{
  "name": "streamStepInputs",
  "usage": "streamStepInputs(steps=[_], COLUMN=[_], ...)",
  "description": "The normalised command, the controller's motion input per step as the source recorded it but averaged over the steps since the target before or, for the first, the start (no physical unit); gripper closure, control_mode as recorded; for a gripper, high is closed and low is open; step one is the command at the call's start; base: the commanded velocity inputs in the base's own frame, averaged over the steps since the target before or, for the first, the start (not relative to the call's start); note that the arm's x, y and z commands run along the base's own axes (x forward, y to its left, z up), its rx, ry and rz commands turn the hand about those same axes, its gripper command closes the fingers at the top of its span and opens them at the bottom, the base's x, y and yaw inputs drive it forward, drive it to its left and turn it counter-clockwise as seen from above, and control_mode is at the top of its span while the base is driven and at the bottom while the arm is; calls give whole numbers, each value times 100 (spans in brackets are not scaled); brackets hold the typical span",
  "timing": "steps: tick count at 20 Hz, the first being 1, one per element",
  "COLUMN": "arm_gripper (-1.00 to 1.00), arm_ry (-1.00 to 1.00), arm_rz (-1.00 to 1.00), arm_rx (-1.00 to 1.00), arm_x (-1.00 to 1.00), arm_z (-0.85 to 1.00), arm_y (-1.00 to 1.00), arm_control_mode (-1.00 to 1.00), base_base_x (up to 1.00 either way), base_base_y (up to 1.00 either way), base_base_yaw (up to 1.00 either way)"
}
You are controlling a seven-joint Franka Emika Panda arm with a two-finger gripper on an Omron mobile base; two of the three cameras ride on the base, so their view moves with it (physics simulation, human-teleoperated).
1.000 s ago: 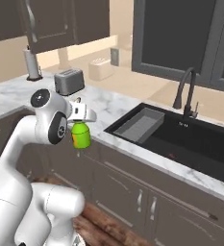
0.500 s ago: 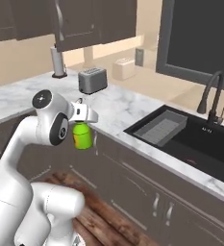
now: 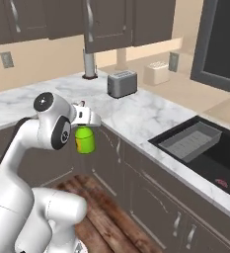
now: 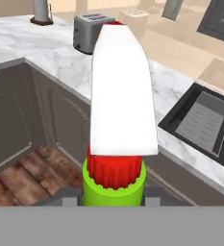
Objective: Pick up the bar soap and spray from the sink, and place them back in the cabinet, and close the cabinet doors.
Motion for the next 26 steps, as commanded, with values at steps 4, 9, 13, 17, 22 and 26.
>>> streamStepInputs(steps=[4,9,13,17,22,26], arm_gripper=[100,100,100,100,100,100], arm_ry=[0,0,0,0,0,0], arm_rz=[0,0,0,0,0,0], arm_rx=[0,0,0,0,0,0], arm_x=[0,0,0,0,0,0], arm_z=[0,0,0,0,0,0], arm_y=[0,0,0,0,0,0], arm_control_mode=[100,100,100,100,100,100], base_base_x=[12,19,35,37,41,47], base_base_y=[49,61,52,31,28,41], base_base_yaw=[24,19,12,2,0,-5])
